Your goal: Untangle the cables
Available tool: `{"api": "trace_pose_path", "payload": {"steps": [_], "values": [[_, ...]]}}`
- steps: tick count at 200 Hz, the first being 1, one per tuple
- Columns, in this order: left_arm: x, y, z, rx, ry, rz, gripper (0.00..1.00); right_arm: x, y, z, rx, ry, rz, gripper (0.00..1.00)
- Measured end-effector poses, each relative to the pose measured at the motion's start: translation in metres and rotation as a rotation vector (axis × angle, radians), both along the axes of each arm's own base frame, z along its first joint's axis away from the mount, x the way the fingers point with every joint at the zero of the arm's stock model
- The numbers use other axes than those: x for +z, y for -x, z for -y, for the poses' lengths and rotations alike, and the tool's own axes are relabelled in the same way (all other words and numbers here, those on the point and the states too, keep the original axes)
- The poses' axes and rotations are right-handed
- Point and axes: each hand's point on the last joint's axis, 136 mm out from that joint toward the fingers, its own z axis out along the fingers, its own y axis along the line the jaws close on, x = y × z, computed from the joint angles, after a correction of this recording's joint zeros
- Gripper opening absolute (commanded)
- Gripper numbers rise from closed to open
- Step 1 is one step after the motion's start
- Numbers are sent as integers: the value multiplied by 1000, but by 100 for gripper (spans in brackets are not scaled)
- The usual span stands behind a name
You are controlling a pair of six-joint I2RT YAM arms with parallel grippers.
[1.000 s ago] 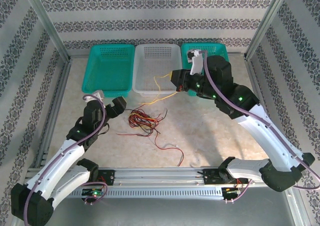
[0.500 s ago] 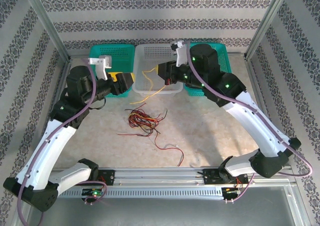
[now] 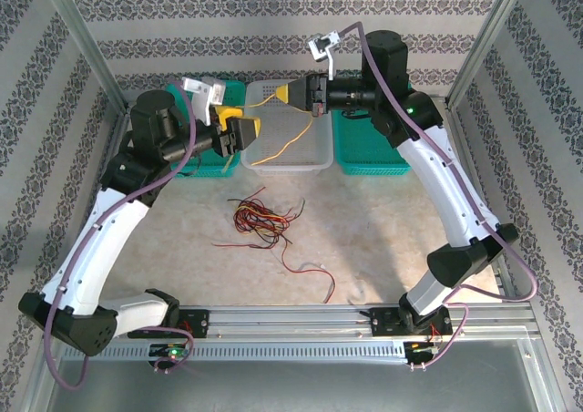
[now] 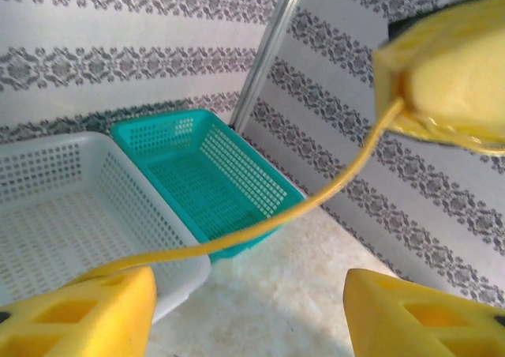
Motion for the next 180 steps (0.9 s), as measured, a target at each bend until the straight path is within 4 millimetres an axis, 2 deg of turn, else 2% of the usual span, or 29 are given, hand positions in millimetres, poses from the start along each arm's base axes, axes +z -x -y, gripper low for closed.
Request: {"api": "trace_pose_path", "payload": {"steps": [11, 27, 48, 67, 84, 98, 117, 131, 156, 180], "values": [[1, -6, -3, 29, 12, -13, 57, 2, -3, 2, -3, -17, -1, 0], [-1, -12, -9, 68, 63, -61, 68, -2, -10, 5, -27, -22, -3, 0], [-6, -20, -12, 117, 180, -137, 81, -22, -24, 6, -90, 1, -24, 0], [-25, -30, -14, 169, 298, -242, 81, -46, -37, 5, -155, 36, -49, 0], [-47, -43, -10, 200, 406, -348, 76, -69, -45, 0, -219, 84, -51, 0], [-62, -59, -4, 214, 482, -434, 72, -80, -46, -8, -253, 113, -44, 0], [-79, -82, 8, 208, 553, -517, 69, -82, -43, -19, -273, 132, -3, 0], [-88, -91, 10, 221, 587, -561, 60, -83, -40, -26, -282, 146, 20, 0], [-81, -98, 2, 221, 660, -589, 41, -86, -39, -37, -287, 156, 47, 0], [-73, -104, -8, 225, 693, -588, 35, -86, -39, -44, -295, 155, 73, 0]]}}
